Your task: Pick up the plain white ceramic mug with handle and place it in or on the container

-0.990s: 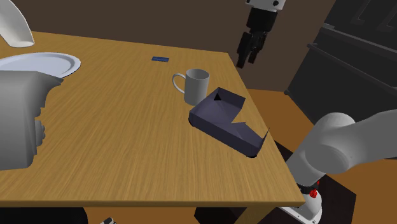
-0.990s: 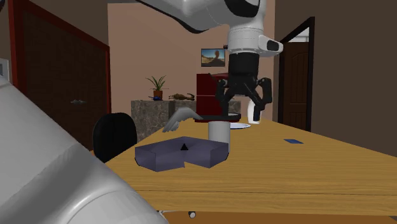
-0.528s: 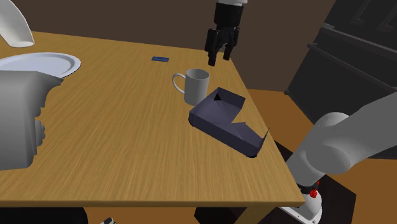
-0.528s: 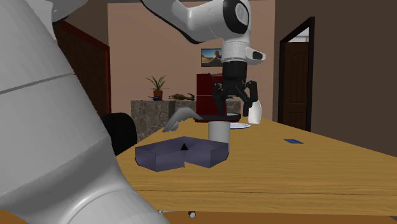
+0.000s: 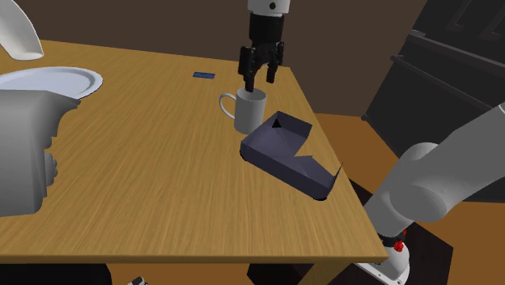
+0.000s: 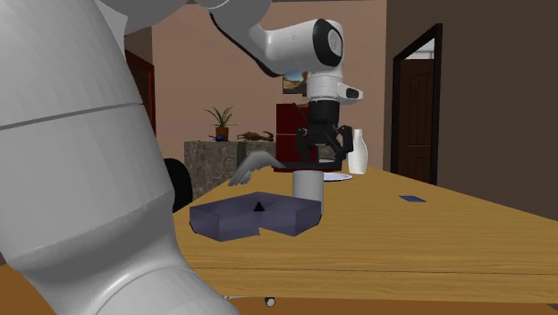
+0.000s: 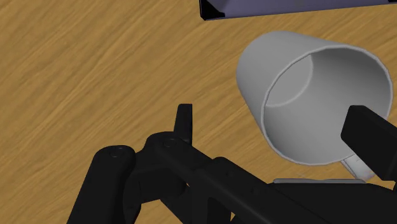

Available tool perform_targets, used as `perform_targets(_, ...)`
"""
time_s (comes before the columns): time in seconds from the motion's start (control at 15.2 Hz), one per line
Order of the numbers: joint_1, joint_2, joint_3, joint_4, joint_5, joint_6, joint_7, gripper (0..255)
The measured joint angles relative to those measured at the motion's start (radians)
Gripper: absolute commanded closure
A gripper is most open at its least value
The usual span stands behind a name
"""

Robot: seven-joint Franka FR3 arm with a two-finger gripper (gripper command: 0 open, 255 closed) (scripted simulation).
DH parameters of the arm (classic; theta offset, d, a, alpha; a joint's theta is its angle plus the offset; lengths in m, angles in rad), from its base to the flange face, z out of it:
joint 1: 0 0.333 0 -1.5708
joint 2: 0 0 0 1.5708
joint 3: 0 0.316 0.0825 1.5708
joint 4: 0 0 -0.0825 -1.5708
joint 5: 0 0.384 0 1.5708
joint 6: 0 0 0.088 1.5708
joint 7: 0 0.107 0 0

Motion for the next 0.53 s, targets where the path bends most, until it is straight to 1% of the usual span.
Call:
perform_targets(0.2, 0.001, -0.004, 0.002, -0.043, 0.002, 0.039, -0.001, 0)
perform_targets(0.53, 0.001, -0.007, 0.002, -0.054, 0.002, 0.047, -0.002, 0)
